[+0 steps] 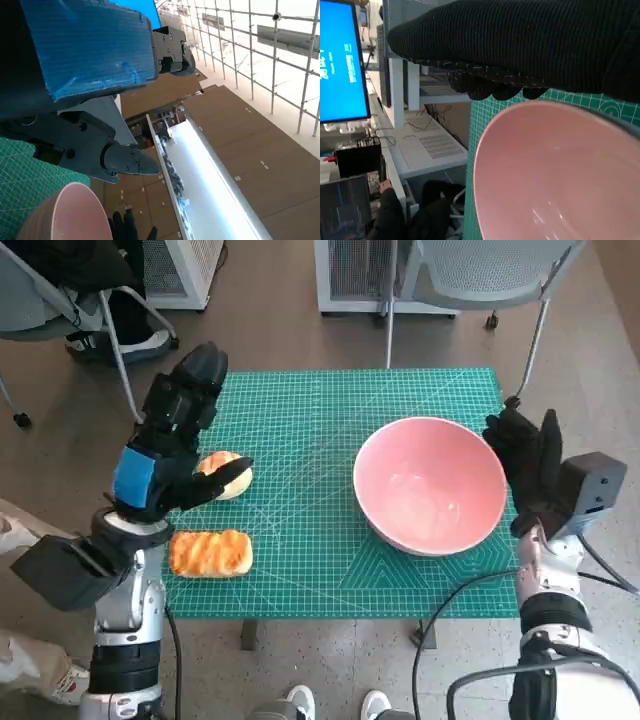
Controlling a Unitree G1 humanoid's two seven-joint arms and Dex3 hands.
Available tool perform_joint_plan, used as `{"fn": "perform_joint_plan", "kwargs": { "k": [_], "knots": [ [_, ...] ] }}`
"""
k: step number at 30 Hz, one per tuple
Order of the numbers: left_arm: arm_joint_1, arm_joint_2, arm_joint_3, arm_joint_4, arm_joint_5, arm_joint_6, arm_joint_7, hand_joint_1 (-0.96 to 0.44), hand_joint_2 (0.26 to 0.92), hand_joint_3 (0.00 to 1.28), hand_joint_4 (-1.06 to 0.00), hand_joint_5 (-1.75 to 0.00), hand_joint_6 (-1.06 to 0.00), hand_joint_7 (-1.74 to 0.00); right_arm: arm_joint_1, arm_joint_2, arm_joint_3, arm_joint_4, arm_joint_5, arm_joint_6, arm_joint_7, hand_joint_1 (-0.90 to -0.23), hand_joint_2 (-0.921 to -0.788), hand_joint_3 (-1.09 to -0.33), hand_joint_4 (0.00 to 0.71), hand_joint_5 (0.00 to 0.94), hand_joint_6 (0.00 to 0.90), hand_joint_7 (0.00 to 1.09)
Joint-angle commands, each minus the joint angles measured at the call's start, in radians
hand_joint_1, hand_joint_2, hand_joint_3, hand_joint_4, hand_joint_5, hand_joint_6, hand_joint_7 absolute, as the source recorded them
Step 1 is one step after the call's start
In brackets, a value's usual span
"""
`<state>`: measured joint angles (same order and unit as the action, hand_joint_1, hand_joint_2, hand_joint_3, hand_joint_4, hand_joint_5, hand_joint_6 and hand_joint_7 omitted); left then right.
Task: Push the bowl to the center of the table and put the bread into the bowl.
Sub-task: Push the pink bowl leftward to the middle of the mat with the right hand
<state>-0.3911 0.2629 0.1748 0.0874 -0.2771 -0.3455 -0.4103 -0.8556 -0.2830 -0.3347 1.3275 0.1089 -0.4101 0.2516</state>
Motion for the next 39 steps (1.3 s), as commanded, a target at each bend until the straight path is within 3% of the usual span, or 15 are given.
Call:
{"fn": "perform_joint_plan", "kwargs": {
  "k": [1,9,27,31,39],
  "knots": [
    [0.02,0.012,0.01,-0.03,-0.002,0.017,0.01,-0.35,0.921,0.18,-0.09,0.0,0.0,-0.45,0.021,0.023,0.006,0.01,-0.013,0.003,0.009,-0.518,-0.921,-0.923,0.233,0.005,0.285,0.06],
    [0.043,0.018,0.013,-0.07,0.002,0.035,0.021,-0.34,0.921,0.19,-0.09,0.0,0.0,-0.44,0.011,0.044,-0.001,0.011,-0.001,0.004,0.032,-0.519,-0.921,-0.919,0.227,0.001,0.285,0.05],
    [0.046,0.019,0.012,-0.077,0.002,0.042,0.025,-0.34,0.921,0.19,-0.09,0.0,0.0,-0.44,0.011,0.045,-0.005,0.011,-0.002,0.004,0.035,-0.518,-0.921,-0.915,0.227,0.0,0.286,0.05],
    [0.126,0.031,0.035,-0.213,0.009,0.104,0.07,-0.32,0.92,0.21,-0.07,0.0,0.0,-0.42,-0.028,0.104,0.005,0.014,-0.005,0.016,0.05,-0.534,-0.921,-0.883,0.231,0.002,0.279,0.04],
    [0.164,0.031,0.041,-0.287,0.018,0.149,0.1,-0.31,0.914,0.23,-0.06,0.0,0.0,-0.42,-0.04,0.121,0.005,0.014,-0.007,0.021,0.057,-0.548,-0.921,-0.864,0.232,0.002,0.277,0.04]
  ]
}}
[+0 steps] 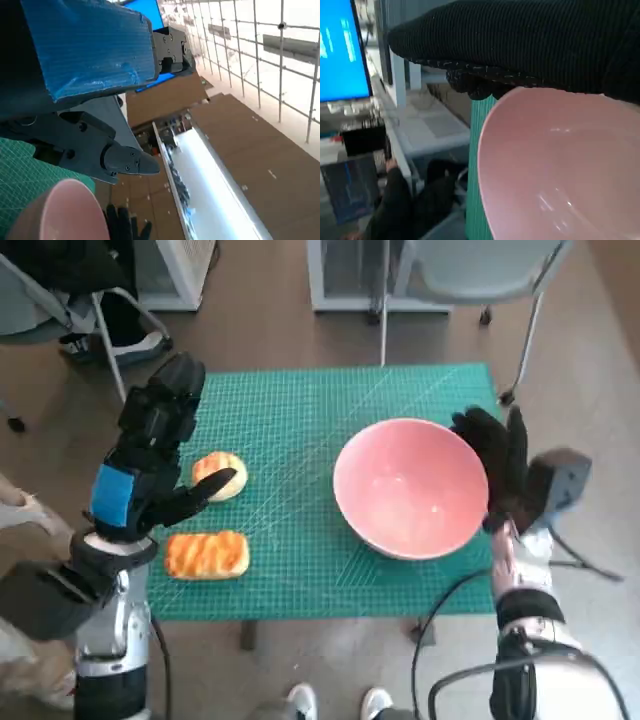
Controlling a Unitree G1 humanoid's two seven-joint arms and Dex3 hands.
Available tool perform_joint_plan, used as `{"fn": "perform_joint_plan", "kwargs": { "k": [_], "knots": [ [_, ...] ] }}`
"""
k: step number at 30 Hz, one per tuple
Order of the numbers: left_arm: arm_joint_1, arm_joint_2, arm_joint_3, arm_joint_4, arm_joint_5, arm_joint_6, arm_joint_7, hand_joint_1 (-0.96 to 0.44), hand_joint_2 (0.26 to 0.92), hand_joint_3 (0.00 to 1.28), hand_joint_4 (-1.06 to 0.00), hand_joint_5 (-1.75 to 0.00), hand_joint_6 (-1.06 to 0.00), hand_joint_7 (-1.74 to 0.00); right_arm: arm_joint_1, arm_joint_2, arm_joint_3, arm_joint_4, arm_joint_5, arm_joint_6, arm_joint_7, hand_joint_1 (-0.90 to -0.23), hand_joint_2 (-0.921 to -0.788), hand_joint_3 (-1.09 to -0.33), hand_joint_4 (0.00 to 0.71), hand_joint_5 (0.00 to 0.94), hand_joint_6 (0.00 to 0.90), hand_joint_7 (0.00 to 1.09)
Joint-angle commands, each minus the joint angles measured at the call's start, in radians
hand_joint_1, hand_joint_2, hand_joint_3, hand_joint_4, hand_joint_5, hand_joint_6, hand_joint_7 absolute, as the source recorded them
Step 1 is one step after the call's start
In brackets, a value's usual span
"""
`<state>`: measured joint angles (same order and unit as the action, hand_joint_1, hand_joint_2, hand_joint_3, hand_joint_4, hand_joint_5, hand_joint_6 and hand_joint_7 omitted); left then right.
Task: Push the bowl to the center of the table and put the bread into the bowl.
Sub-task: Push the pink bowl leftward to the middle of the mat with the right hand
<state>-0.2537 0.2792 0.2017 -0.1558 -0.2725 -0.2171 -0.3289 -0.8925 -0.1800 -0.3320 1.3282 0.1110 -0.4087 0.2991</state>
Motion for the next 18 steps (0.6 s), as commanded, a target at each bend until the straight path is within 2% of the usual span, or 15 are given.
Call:
{"fn": "perform_joint_plan", "kwargs": {
  "k": [1,14,18],
  "knots": [
    [0.029,0.014,0.015,-0.048,0.014,0.023,0.021,-0.31,0.913,0.24,-0.06,0.0,0.0,-0.42,-0.004,0.019,0.003,0.014,-0.009,0.019,0.01,-0.548,-0.921,-0.864,0.232,0.002,0.277,0.04],
    [0.066,0.013,0.035,-0.074,0.019,0.02,0.042,-0.31,0.902,0.25,-0.07,0.0,0.0,-0.42,-0.027,0.05,0.014,0.015,-0.017,0.023,-0.005,-0.559,-0.921,-0.856,0.235,0.002,0.29,0.04],
    [0.092,0.013,0.049,-0.088,0.023,0.015,0.046,-0.32,0.898,0.25,-0.08,-0.01,0.0,-0.42,-0.042,0.069,0.03,0.016,-0.028,0.024,-0.017,-0.561,-0.921,-0.85,0.239,0.003,0.292,0.04]
  ]
}}
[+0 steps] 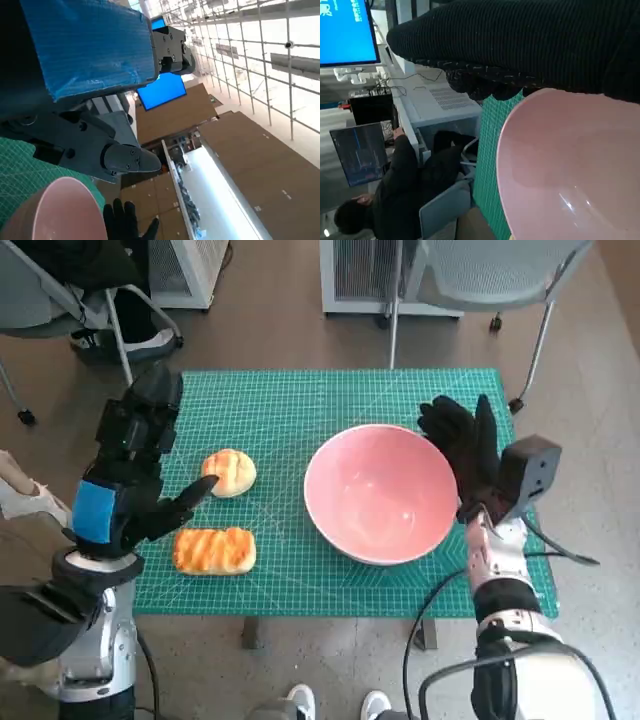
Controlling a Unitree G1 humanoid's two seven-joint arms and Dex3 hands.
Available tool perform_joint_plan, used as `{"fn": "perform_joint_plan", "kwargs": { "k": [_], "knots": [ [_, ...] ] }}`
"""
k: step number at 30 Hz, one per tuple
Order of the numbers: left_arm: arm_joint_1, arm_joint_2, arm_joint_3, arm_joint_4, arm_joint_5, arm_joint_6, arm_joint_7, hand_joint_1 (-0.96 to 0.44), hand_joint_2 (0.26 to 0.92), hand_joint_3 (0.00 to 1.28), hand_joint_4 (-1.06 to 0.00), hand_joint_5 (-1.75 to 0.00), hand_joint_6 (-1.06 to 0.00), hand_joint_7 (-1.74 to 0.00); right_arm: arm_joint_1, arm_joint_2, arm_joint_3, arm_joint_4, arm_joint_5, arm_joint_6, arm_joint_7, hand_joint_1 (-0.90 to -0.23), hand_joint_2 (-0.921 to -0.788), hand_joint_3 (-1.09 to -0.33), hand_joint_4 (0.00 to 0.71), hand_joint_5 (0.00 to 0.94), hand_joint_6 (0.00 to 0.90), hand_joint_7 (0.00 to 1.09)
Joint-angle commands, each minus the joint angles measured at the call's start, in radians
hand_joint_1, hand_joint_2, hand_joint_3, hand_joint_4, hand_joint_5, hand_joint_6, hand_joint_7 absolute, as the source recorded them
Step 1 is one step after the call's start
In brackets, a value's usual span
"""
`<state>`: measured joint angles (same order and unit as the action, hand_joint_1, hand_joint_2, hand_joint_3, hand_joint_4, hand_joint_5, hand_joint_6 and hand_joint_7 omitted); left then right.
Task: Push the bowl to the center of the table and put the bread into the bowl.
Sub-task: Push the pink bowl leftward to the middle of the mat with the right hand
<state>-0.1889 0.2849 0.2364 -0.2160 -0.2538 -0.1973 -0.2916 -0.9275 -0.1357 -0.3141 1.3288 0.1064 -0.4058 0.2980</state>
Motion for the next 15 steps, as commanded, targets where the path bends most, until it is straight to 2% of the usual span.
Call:
{"fn": "perform_joint_plan", "kwargs": {
  "k": [1,7,15],
  "knots": [
    [0.033,0.009,0.018,-0.032,0.005,-0.005,0.009,-0.33,0.897,0.25,-0.08,-0.01,0.0,-0.42,-0.01,0.028,0.014,0.016,-0.025,0.023,-0.016,-0.556,-0.921,-0.85,0.24,0.004,0.291,0.04],
    [0.063,0.015,0.04,-0.041,0.011,-0.016,0.01,-0.35,0.911,0.21,-0.09,-0.01,0.0,-0.41,-0.025,0.051,0.023,0.017,-0.038,0.023,-0.019,-0.556,-0.921,-0.856,0.233,0.002,0.284,0.03],
    [0.082,0.02,0.056,-0.05,0.02,-0.019,0.011,-0.37,0.92,0.19,-0.09,-0.01,0.0,-0.38,-0.039,0.06,0.029,0.017,-0.051,0.023,-0.02,-0.566,-0.921,-0.863,0.24,0.006,0.283,0.03]
  ]
}}
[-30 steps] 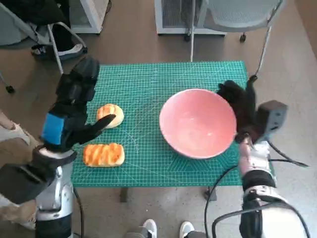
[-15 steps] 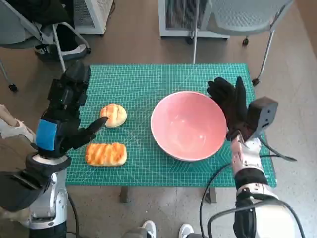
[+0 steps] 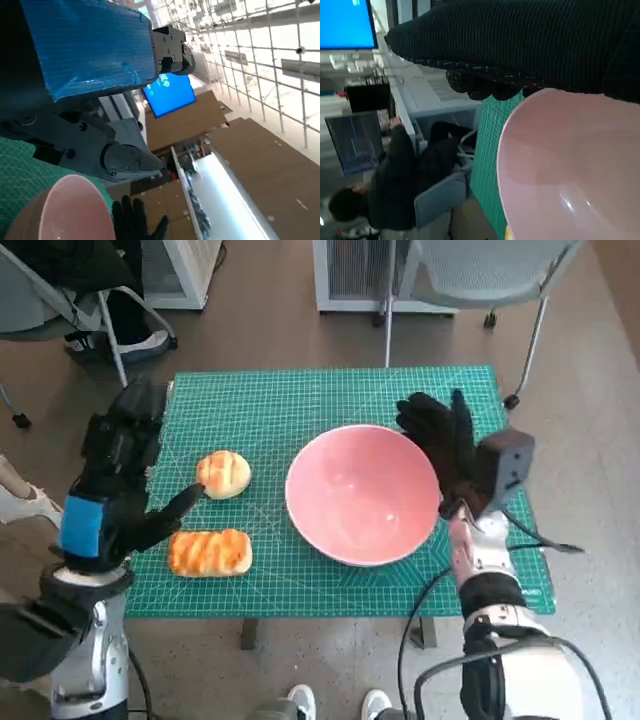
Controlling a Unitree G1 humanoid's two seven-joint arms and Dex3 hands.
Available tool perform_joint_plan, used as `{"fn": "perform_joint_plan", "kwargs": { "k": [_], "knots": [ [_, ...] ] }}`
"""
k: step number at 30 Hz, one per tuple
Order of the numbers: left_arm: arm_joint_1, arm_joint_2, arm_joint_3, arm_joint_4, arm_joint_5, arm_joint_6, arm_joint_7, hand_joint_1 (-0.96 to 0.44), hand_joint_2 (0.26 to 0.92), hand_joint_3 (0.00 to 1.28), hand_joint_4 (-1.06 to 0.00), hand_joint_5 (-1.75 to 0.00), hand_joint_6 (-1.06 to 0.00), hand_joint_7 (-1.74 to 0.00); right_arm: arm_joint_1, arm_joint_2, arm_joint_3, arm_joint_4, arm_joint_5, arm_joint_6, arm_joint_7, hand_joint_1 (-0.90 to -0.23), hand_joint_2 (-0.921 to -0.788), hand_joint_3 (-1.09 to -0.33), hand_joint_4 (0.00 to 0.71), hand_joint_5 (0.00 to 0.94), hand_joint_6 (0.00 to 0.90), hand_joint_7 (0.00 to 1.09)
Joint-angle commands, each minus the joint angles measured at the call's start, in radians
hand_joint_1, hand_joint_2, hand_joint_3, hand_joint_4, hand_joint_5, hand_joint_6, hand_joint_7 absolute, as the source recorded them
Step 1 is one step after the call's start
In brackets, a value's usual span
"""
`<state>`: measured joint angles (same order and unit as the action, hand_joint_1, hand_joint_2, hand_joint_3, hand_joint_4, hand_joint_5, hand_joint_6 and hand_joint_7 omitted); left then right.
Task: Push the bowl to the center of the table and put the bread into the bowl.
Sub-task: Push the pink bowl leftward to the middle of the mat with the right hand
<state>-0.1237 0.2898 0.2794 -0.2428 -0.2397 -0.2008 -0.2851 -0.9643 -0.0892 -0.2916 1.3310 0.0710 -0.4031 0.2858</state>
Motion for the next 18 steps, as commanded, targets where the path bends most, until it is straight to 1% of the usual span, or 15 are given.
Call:
{"fn": "perform_joint_plan", "kwargs": {
  "k": [1,7,13,15,18],
  "knots": [
    [0.018,0.015,0.014,-0.024,0.006,-0.016,0.004,-0.37,0.921,0.19,-0.09,-0.01,0.0,-0.38,-0.003,0.014,0.007,0.014,-0.015,0.02,-0.008,-0.565,-0.921,-0.864,0.241,0.007,0.283,0.03],
    [0.027,0.016,0.022,-0.02,0.01,-0.025,0.006,-0.38,0.921,0.19,-0.09,-0.01,0.0,-0.36,-0.009,0.006,0.017,0.014,-0.022,0.019,-0.007,-0.564,-0.921,-0.866,0.249,0.009,0.286,0.03],
    [0.028,0.016,0.023,-0.008,0.013,-0.038,0.007,-0.38,0.921,0.19,-0.09,0.0,0.0,-0.36,-0.015,-0.018,0.017,0.01,-0.019,0.009,0.001,-0.604,-0.921,-0.864,0.252,0.008,0.289,0.03],
    [0.022,0.015,0.021,0.007,0.014,-0.045,0.007,-0.38,0.921,0.19,-0.09,0.0,0.0,-0.35,-0.022,-0.035,0.019,0.001,-0.019,-0.018,0.01,-0.6,-0.921,-0.864,0.25,0.006,0.289,0.03],
    [0.014,0.014,0.018,0.022,0.018,-0.051,0.008,-0.39,0.921,0.19,-0.09,0.0,0.0,-0.35,-0.028,-0.049,0.023,-0.005,-0.021,-0.046,0.015,-0.589,-0.921,-0.871,0.247,0.004,0.284,0.03]
  ]
}}
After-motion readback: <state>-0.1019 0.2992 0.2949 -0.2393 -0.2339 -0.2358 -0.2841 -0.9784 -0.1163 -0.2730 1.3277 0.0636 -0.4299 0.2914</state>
